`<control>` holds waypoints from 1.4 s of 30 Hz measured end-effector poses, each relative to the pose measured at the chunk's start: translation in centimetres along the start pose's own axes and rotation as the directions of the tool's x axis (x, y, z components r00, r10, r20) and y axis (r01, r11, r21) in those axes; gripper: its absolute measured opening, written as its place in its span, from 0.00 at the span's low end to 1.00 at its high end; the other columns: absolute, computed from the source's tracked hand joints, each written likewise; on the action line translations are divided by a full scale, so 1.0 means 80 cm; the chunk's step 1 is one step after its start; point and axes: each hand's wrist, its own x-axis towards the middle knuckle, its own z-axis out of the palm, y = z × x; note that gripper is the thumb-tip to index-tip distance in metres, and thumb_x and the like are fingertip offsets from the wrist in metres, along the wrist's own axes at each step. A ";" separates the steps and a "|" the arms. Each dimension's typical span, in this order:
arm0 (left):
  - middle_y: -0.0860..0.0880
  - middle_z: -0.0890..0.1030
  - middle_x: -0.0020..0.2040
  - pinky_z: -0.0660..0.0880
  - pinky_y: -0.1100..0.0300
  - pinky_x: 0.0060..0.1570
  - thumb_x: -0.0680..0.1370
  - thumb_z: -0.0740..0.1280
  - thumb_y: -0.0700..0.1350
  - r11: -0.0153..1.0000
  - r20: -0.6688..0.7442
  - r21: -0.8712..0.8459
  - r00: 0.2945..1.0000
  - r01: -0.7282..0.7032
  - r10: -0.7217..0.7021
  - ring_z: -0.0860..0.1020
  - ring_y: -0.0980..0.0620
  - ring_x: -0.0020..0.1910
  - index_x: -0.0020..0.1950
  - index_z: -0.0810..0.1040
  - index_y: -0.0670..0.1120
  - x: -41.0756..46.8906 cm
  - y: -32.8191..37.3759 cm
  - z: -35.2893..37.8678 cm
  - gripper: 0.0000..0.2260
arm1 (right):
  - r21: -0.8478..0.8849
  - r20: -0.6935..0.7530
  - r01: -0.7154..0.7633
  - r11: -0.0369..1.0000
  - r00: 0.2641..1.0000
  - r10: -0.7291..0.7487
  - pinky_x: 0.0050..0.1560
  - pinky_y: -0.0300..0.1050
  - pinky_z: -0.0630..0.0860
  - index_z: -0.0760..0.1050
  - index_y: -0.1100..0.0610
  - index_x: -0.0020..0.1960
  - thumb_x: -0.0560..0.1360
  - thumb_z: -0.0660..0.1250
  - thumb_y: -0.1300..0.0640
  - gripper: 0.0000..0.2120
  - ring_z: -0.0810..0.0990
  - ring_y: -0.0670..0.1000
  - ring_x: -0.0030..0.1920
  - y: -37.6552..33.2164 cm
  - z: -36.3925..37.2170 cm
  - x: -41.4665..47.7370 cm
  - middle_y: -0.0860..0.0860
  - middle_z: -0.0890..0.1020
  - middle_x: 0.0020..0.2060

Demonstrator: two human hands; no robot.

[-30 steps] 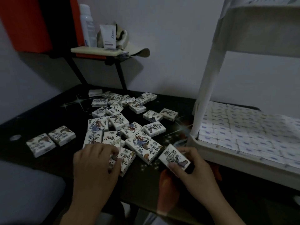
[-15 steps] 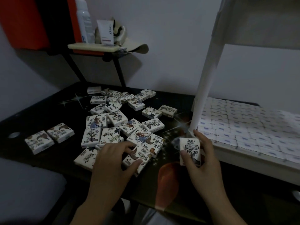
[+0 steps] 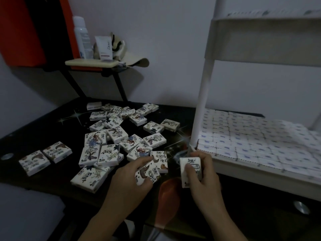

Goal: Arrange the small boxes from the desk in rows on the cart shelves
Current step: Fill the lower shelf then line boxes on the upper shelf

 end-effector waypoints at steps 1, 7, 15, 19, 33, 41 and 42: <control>0.69 0.75 0.55 0.72 0.71 0.46 0.72 0.69 0.41 1.000 -0.010 -0.012 1.000 -0.008 0.007 0.78 0.63 0.53 0.61 0.75 0.62 0.000 0.002 0.001 0.22 | 0.003 -0.001 0.001 1.000 1.000 -0.001 0.33 0.34 0.76 0.72 0.47 0.52 0.78 0.66 0.59 0.08 0.80 0.38 0.39 -0.002 0.000 0.000 0.45 0.81 0.39; 0.72 0.74 0.57 0.65 0.78 0.52 0.77 0.67 0.38 0.985 -0.034 -0.162 0.998 -0.067 0.062 0.69 0.75 0.59 0.60 0.75 0.64 0.008 0.037 -0.002 0.21 | 0.164 0.009 -0.055 0.985 0.999 0.054 0.37 0.39 0.79 0.75 0.59 0.43 0.72 0.73 0.60 0.07 0.84 0.45 0.42 -0.012 -0.025 0.002 0.51 0.85 0.39; 0.64 0.81 0.50 0.74 0.72 0.40 0.77 0.65 0.34 0.893 -0.052 -0.368 0.964 -0.260 0.260 0.80 0.63 0.46 0.56 0.80 0.56 0.051 0.157 -0.009 0.18 | 0.304 -0.056 0.013 0.953 0.998 0.005 0.30 0.37 0.67 0.73 0.57 0.36 0.70 0.71 0.52 0.11 0.72 0.50 0.27 -0.074 -0.126 0.012 0.62 0.76 0.30; 0.58 0.82 0.49 0.78 0.66 0.45 0.76 0.68 0.43 0.799 -0.114 -0.408 0.893 -0.441 0.435 0.82 0.58 0.48 0.57 0.80 0.58 0.079 0.239 -0.021 0.14 | 0.309 -0.096 0.110 0.945 0.992 -0.084 0.20 0.36 0.61 0.69 0.64 0.41 0.73 0.68 0.58 0.11 0.66 0.48 0.19 -0.120 -0.184 0.015 0.53 0.78 0.27; 0.56 0.82 0.46 0.75 0.69 0.42 0.72 0.75 0.47 0.653 -0.269 -0.114 0.656 -0.748 0.705 0.80 0.61 0.43 0.50 0.79 0.51 0.234 0.503 -0.012 0.10 | -0.019 -0.268 0.420 0.907 0.872 -0.410 0.29 0.41 0.77 0.76 0.55 0.50 0.67 0.69 0.54 0.12 0.79 0.49 0.29 -0.247 -0.348 0.041 0.52 0.84 0.43; 0.54 0.82 0.45 0.80 0.55 0.49 0.70 0.76 0.50 0.653 -0.015 -0.191 0.667 -0.733 0.745 0.81 0.57 0.43 0.48 0.78 0.49 0.259 0.532 0.053 0.12 | -0.201 -0.481 0.566 0.799 0.654 -0.584 0.32 0.41 0.80 0.70 0.51 0.51 0.74 0.68 0.60 0.09 0.83 0.50 0.33 -0.266 -0.402 0.082 0.50 0.79 0.49; 0.54 0.82 0.44 0.80 0.55 0.49 0.70 0.77 0.51 0.656 0.008 -0.203 0.669 -0.727 0.743 0.82 0.58 0.42 0.48 0.78 0.49 0.259 0.530 0.056 0.13 | -0.231 -0.484 0.567 0.791 0.638 -0.599 0.33 0.41 0.81 0.68 0.50 0.51 0.75 0.67 0.61 0.10 0.84 0.51 0.36 -0.264 -0.406 0.087 0.51 0.78 0.51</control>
